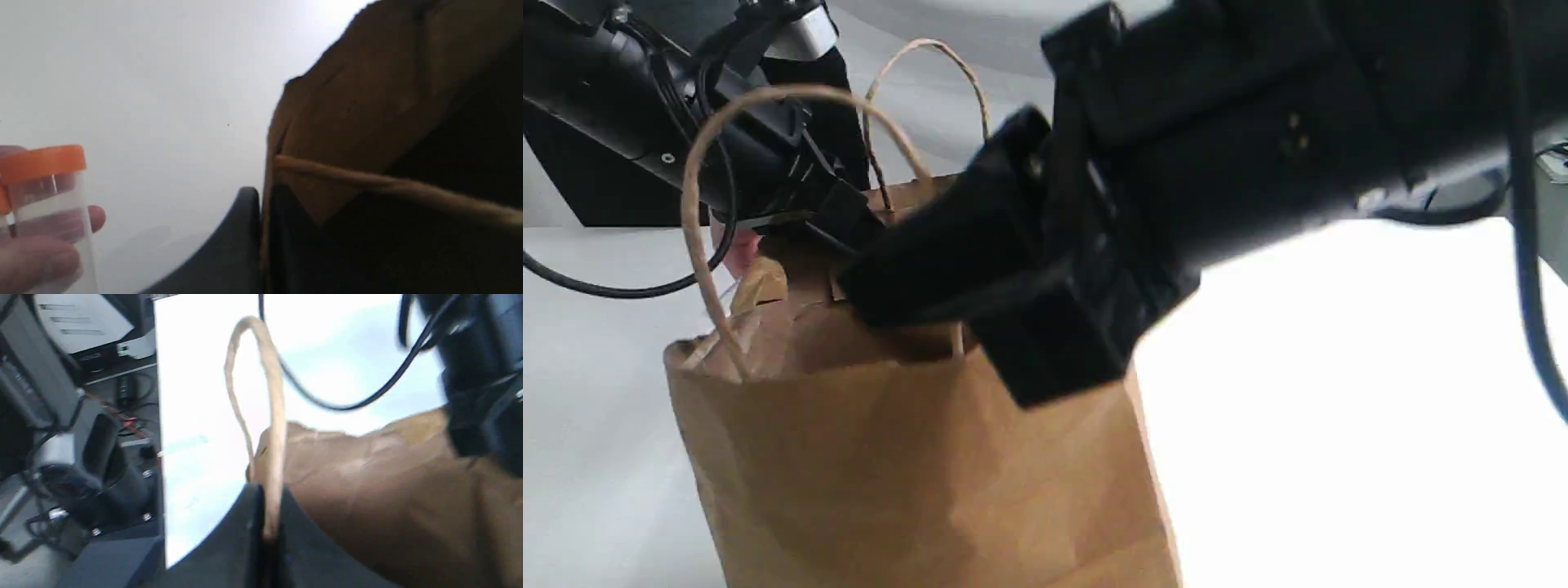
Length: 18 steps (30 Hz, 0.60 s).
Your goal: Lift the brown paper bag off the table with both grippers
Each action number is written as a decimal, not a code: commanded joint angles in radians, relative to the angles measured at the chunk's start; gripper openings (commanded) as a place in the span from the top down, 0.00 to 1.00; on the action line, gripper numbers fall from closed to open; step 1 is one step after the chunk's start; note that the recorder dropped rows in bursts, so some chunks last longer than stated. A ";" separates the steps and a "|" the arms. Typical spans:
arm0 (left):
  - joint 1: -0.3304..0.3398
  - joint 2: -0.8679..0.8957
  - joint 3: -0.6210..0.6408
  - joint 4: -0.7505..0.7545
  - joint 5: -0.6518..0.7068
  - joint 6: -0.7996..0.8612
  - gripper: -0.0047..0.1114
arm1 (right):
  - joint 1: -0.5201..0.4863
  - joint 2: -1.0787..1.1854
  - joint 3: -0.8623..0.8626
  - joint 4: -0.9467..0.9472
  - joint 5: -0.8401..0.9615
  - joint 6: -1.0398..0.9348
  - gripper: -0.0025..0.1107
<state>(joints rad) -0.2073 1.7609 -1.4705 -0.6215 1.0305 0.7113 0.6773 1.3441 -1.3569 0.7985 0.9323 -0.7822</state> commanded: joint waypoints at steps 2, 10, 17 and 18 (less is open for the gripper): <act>-0.005 0.039 -0.006 0.004 -0.011 -0.060 0.96 | 0.000 -0.002 -0.102 -0.113 0.016 0.118 0.98; -0.005 0.079 -0.006 -0.021 -0.015 -0.083 0.96 | 0.000 -0.002 -0.145 -0.146 0.018 0.154 0.98; -0.005 0.079 -0.006 -0.021 -0.015 -0.083 0.96 | 0.000 -0.002 -0.145 -0.153 0.017 0.154 0.98; -0.005 0.079 -0.006 -0.021 -0.013 -0.083 0.96 | 0.000 -0.002 -0.145 -0.153 0.017 0.154 0.98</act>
<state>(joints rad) -0.2073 1.8381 -1.4705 -0.6402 1.0326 0.6400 0.6773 1.3441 -1.4947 0.6371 0.9472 -0.6321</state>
